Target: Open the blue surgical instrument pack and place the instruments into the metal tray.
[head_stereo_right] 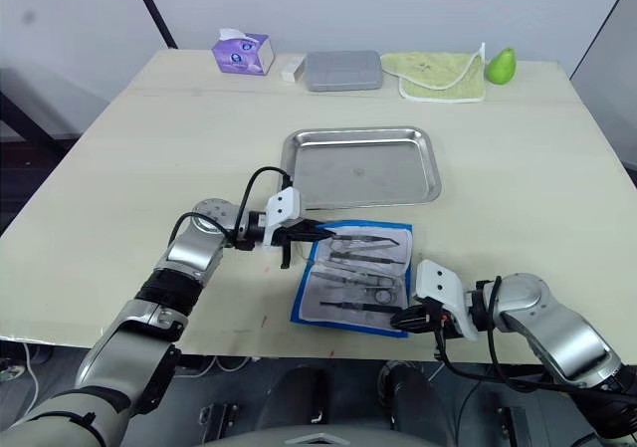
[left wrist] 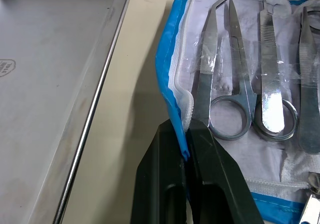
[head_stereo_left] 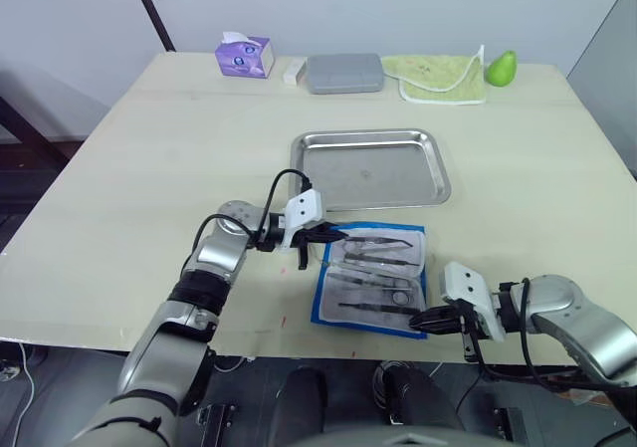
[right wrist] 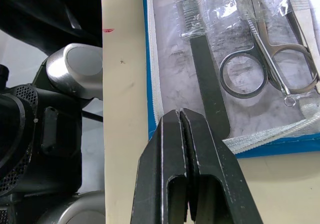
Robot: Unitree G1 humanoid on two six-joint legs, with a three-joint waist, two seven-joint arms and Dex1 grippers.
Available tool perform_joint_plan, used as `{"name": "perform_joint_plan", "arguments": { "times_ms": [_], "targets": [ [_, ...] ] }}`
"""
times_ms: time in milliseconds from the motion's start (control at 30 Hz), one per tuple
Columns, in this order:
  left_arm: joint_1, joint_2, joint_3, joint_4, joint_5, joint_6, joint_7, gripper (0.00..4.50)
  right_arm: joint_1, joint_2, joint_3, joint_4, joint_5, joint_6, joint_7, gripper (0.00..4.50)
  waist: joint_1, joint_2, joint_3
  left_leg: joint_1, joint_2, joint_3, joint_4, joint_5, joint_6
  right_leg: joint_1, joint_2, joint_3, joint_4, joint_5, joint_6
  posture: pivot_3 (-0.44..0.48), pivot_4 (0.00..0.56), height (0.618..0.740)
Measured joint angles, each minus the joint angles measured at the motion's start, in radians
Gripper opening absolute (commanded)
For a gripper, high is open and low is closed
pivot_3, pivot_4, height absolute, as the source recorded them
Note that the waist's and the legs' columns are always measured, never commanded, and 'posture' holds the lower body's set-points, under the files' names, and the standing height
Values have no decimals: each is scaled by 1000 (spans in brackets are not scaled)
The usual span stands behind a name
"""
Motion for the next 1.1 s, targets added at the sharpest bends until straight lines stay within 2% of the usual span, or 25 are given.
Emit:
{"name": "perform_joint_plan", "arguments": {
  "times_ms": [367, 400, 500, 600, 667, 933, 1100],
  "targets": [
    [40, 19, 28, -67, -38, 85, -3, 0, 5, 11, 0, 11, 0, -20, 1, 37, -8, 0, -1, 0, 0, 0, 0, 0, 0, 0, 0, 0, 0, 0, 0, 0, 150, 740],
    [44, 22, 29, -76, -43, 96, -3, 503, 7, 11, 0, 11, 0, -24, 2, 0, -9, 0, -1, 0, 0, 0, 0, 0, 0, 0, 1, 0, 0, 0, 0, 0, 150, 740],
    [49, 30, 31, -90, -47, 119, -2, 1522, 12, 11, 0, 16, -1, -40, 3, 0, -9, 0, 0, 0, 0, 0, 0, 0, 0, 0, 1, 0, 0, -1, 0, 0, 150, 740],
    [77, 47, 52, -132, -75, 156, -2, 3020, 12, 11, 0, 32, 0, -57, 8, 0, -9, 0, 0, 0, 0, 0, 0, 0, 0, 0, 1, 0, -1, 0, 0, 0, 150, 740],
    [95, 66, 59, -157, -91, 175, -16, 3765, 11, 12, 0, 35, -1, -63, 10, 0, -10, 0, 0, 0, 0, 0, 0, 0, 0, 0, 1, 1, -1, 0, 0, 0, 150, 740],
    [177, 125, 96, -263, -184, 257, -72, 3765, 2, 21, 2, 56, 0, -74, 27, 0, -12, 0, 0, 0, 0, 0, -1, 0, 0, -1, 1, 1, -1, -1, 0, 0, 150, 740],
    [273, 184, 188, -336, -291, 284, -113, 3765, -6, 33, 2, 70, 2, -82, 27, 0, -16, -1, 0, 0, 1, 1, -1, 0, 0, -1, 1, 1, -1, -1, 0, 0, 150, 740]
  ]
}}
